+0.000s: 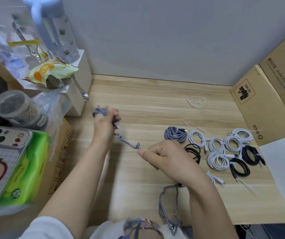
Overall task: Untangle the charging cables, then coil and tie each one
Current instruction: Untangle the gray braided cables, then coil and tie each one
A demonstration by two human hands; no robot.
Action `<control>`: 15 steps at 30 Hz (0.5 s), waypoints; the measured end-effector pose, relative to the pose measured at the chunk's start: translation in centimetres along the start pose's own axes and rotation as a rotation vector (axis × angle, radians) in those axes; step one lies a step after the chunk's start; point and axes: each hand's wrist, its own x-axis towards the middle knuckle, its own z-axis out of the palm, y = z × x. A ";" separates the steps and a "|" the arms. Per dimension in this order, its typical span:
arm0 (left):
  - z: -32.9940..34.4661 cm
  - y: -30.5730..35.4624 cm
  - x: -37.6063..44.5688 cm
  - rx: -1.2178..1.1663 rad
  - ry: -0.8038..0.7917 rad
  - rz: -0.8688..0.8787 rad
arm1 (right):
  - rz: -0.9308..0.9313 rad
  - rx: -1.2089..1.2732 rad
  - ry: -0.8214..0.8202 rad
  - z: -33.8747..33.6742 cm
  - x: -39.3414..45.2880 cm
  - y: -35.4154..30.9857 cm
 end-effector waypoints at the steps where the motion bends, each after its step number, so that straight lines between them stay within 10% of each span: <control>1: 0.4 -0.2 -0.8 0.220 -0.144 0.009 | 0.001 0.046 0.021 -0.2 -0.1 0.0; 6: 1.3 2.0 -4.1 0.593 -0.688 -0.125 | 0.101 0.316 0.241 -1.7 -0.3 0.7; 15: 2.1 6.5 -5.9 0.483 -0.911 -0.166 | 0.129 0.513 0.522 -2.0 0.4 2.1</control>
